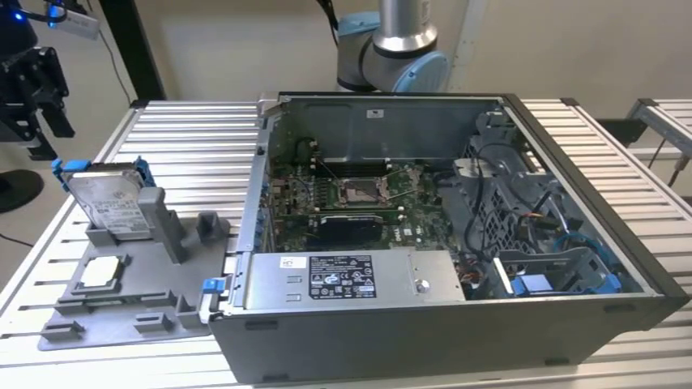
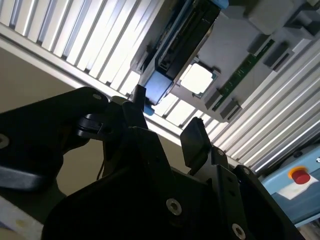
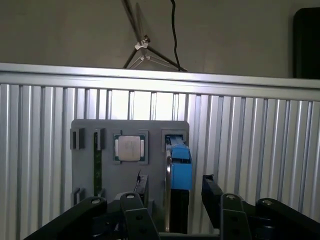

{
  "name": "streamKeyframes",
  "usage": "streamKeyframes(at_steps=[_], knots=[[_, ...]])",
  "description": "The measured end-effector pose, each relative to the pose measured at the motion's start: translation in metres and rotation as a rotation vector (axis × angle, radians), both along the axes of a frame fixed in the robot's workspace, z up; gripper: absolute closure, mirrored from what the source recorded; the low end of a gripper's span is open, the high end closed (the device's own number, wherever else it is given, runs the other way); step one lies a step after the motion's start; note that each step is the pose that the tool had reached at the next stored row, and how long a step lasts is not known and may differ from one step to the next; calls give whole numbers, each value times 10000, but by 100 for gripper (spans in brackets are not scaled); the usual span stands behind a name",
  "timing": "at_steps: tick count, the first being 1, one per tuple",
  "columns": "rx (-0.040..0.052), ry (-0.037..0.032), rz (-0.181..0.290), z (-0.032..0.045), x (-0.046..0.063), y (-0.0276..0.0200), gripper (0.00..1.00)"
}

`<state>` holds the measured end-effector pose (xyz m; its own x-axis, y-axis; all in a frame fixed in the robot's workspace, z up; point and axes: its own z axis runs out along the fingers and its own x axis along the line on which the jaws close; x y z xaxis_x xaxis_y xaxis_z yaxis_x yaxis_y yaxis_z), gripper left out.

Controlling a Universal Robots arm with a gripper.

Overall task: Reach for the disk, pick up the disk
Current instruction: 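Pick up the disk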

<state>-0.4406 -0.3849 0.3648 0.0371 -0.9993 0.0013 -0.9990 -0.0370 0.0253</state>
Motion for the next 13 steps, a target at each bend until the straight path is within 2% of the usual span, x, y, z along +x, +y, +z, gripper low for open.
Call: streamKeyframes(at_steps=[13], knots=[[0,0,1,-91,3,0,0]])
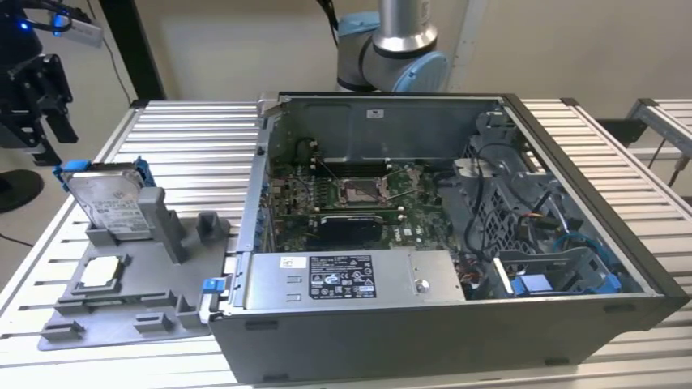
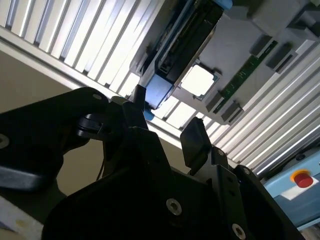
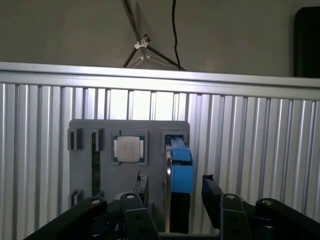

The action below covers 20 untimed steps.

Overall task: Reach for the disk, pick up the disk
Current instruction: 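Pick up the disk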

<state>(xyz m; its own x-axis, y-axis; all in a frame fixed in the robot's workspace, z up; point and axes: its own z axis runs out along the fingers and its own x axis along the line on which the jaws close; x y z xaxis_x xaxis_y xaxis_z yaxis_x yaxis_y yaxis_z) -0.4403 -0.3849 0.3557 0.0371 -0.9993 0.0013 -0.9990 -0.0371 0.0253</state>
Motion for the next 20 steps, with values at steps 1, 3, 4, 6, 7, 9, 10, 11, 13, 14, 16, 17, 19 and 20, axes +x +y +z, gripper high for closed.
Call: streamKeyframes(at_steps=[1,3,4,6,7,9,10,11,13,14,16,17,19,20], knots=[[1,-1,0,-8,0,0,0],[0,0,-1,-23,1,0,0],[0,-1,-1,-30,1,0,0],[0,0,-1,-45,1,0,0],[0,0,-1,-51,2,0,0],[0,-1,0,-65,2,0,0],[0,-1,0,-72,2,0,0],[0,-1,0,-78,2,0,0],[0,0,-1,-95,2,3,0],[0,1,-1,-104,2,8,0],[0,0,-1,-123,3,16,0],[1,-1,0,-131,4,18,0],[1,-1,1,-146,8,20,0],[0,0,1,-154,10,21,0]])
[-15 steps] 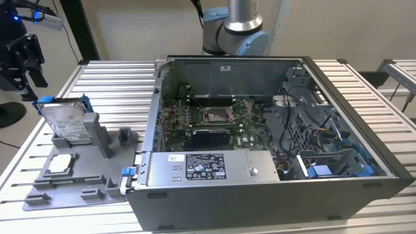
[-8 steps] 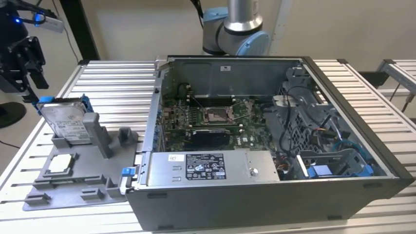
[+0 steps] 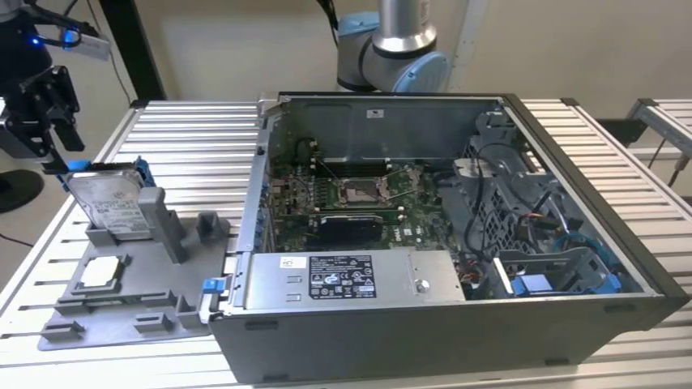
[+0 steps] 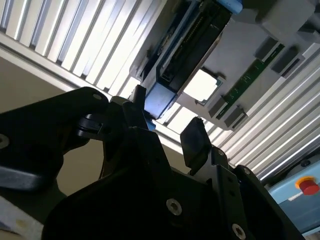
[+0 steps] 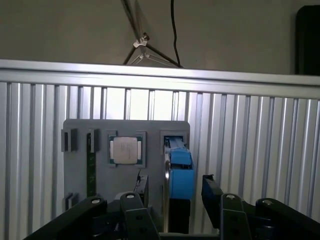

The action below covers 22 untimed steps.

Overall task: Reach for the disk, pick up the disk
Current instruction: 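Pick up the disk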

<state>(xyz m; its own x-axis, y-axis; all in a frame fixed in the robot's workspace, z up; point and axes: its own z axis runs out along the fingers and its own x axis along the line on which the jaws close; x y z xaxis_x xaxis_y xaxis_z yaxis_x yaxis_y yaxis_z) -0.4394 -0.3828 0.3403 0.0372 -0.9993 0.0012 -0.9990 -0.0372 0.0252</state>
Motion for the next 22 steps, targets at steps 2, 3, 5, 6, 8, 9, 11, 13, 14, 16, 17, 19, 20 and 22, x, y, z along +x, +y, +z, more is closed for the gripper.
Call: streamKeyframes(at_steps=[2,3,5,6,8,9,11,13,14,16,17,19,20,22], knots=[[0,0,-3,-18,4,1,0],[1,-2,-3,-29,6,1,0],[0,0,-2,-51,12,0,0],[0,0,-2,-64,14,0,0],[0,1,-2,-90,17,0,0],[2,0,-2,-106,19,0,0],[7,0,-2,-137,21,0,0],[15,0,-2,-170,23,0,0],[23,0,-4,-186,23,1,0],[32,0,-41,-218,24,8,0],[34,0,-81,-233,24,13,0],[34,0,-181,-262,24,22,0],[35,0,-225,-278,24,27,0],[37,-1,-280,-310,24,35,0]])
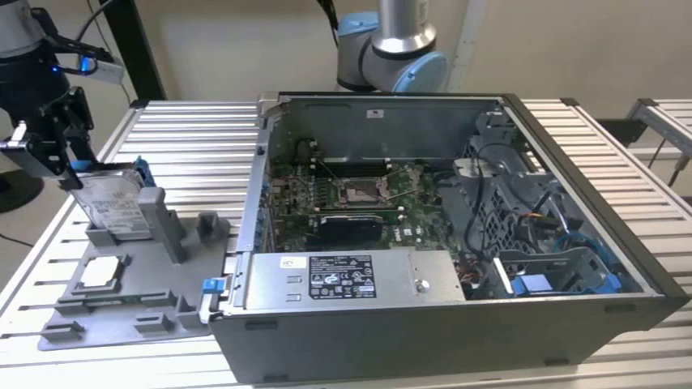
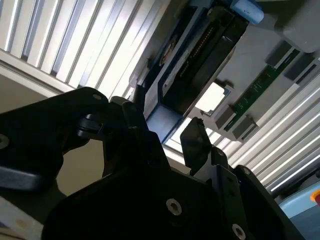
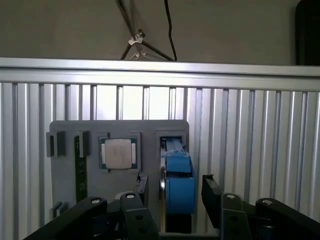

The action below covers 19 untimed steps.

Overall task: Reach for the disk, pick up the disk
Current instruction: 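Pick up the disk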

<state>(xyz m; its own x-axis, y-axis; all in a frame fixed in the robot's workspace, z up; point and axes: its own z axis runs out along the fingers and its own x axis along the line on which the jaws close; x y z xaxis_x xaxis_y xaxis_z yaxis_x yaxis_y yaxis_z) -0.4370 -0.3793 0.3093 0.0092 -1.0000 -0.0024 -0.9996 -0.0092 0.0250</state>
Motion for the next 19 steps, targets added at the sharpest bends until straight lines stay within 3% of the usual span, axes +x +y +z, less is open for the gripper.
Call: streamKeyframes(at_steps=[19], knots=[[0,1,-132,-282,9,52,0]])
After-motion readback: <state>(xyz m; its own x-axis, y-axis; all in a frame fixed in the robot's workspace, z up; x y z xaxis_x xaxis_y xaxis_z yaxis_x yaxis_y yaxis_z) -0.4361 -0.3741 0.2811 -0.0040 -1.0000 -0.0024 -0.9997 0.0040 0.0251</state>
